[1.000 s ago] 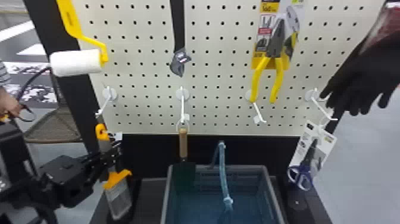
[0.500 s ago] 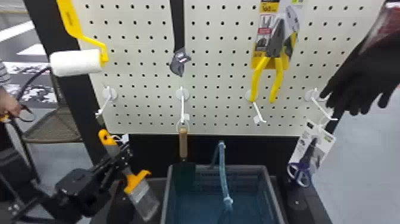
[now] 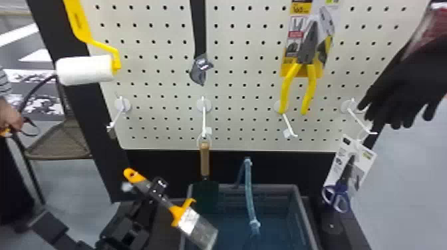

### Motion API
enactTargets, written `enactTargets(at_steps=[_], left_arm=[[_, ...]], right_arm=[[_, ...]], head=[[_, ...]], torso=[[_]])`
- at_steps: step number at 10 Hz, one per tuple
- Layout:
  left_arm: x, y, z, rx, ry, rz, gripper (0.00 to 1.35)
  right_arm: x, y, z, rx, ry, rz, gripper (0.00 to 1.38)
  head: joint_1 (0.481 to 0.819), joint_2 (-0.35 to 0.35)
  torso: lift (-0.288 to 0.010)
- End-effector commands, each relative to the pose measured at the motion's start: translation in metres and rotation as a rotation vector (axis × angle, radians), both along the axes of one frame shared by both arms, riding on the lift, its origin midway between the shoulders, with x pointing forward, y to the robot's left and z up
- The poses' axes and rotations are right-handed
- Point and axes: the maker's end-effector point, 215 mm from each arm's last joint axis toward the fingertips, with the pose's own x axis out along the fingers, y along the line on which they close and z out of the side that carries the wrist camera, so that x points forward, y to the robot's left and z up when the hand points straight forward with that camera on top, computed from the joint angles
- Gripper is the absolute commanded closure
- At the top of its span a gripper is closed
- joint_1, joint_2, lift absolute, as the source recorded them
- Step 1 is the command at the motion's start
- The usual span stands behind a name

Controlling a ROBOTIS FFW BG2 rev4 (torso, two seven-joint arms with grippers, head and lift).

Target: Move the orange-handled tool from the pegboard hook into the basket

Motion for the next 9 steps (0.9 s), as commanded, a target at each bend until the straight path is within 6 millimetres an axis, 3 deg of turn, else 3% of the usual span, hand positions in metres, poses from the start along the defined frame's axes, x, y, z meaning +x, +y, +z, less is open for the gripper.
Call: enactTargets(at_steps=[1,4,9], left_arm=[[0.008,-0.006,-0.010,-0.052,-0.012,0.020,1.15],[0.027,-0.018,-0.019,-0.092,-0.041,0.047,1.15],[0.022,-0.051,-0.028,-0.144,-0.017,0.034,1.15]], right_arm=[[0.000,0.000,0.000,0.002,0.001,0.001,0.12],[0.000,0.001,-0.002,0.006,0.006,0.002,0.12],[-0.001,0.001,-0.004,0.013,0.012,0.001,0.12]], head=[[0.549,0.000],[0.549,0.000],[0.549,0.000]], torso=[[-0.100],[-0.100],[-0.100]])
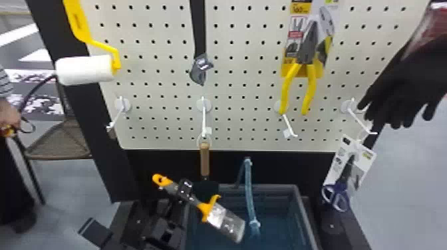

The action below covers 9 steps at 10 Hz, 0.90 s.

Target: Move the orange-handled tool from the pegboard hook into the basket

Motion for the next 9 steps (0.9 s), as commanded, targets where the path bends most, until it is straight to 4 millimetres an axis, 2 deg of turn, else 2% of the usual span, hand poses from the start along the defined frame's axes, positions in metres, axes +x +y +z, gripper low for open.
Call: enactTargets(at_steps=[1,9], left_arm=[[-0.004,-0.009,0.001,-0.015,0.000,0.010,1.15],[-0.027,-0.056,-0.030,-0.079,0.101,-0.037,1.12]], right_arm=[[0.000,0.000,-0.001,0.001,0.002,0.001,0.12],[-0.001,0.000,-0.002,0.007,0.006,0.000,0.12]], head=[[0.549,0.000],[0.549,0.000]], torso=[[-0.100],[-0.100]])
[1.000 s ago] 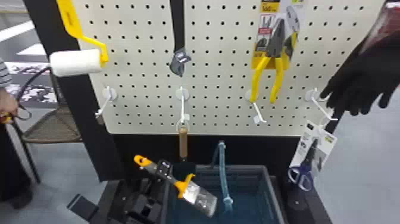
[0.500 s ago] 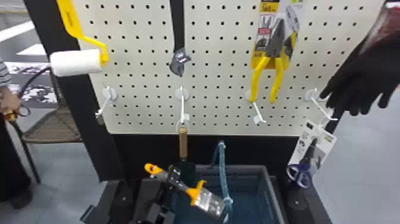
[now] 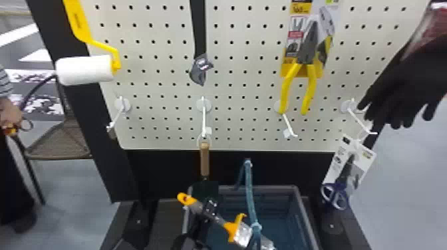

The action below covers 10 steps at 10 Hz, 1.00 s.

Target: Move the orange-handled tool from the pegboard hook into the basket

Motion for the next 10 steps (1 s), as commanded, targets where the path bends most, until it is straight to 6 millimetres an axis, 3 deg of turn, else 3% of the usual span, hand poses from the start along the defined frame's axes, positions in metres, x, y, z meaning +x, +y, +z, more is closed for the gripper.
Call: enactTargets(at_steps=[1,2,3,4,5,10], left_arm=[[-0.0007,-0.0025,-0.0021,-0.009,0.009,-0.007,1.07],[-0.0014,-0.0029,-0.0042,-0.026,0.021,-0.010,0.84],[-0.0013,-0.0040,-0.0040,-0.026,0.022,-0.014,0.45],[-0.0014,-0.0048,-0.0052,-0.028,0.027,-0.019,0.17],[-0.0007,-0.0032,-0.0052,-0.027,0.026,-0.016,0.08],[-0.0010,-0.0033,-0.0058,-0.024,0.028,-0.022,0.12]], right_arm=[[-0.0005,-0.0003,-0.0008,0.001,0.003,-0.002,0.12],[-0.0005,0.0001,-0.0007,0.001,0.003,0.000,0.12],[-0.0010,0.0001,-0.0020,0.003,0.005,0.000,0.12],[-0.0011,0.0002,-0.0025,0.004,0.007,-0.001,0.12],[-0.0014,0.0000,-0.0018,0.004,0.007,-0.001,0.12],[-0.0016,0.0000,-0.0024,0.007,0.008,-0.002,0.12]], head=[[0.549,0.000],[0.549,0.000],[0.549,0.000],[0.549,0.000],[0.549,0.000],[0.549,0.000]], torso=[[-0.100],[-0.100],[-0.100],[-0.100],[-0.100],[-0.100]])
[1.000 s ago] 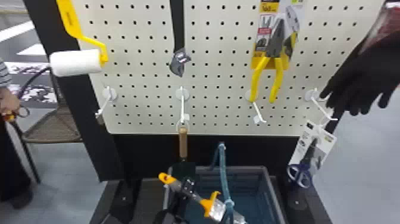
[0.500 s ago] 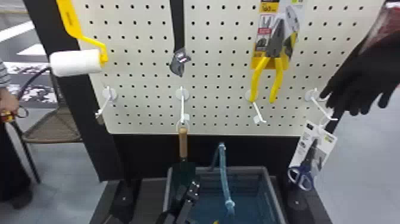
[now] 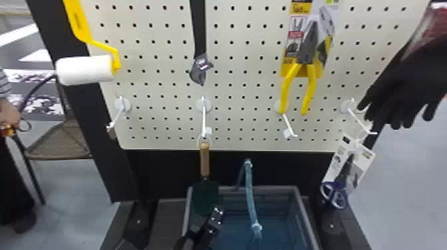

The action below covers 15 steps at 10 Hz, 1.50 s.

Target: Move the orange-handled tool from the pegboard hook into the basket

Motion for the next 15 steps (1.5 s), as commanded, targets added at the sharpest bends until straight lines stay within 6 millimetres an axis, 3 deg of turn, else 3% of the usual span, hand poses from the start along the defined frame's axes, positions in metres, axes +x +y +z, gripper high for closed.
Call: enactTargets(at_steps=[1,15], left_arm=[[-0.0003,-0.0007,-0.0004,0.001,0.001,-0.003,0.12],[-0.0001,-0.0026,0.0059,-0.002,-0.013,-0.012,0.12]], right_arm=[[0.0000,0.0000,0.0000,0.000,0.000,0.000,0.12],[-0.0001,-0.0002,-0.0005,0.000,0.002,-0.001,0.12]], head=[[0.549,0.000],[0.549,0.000]], torso=[[-0.100],[-0.100]])
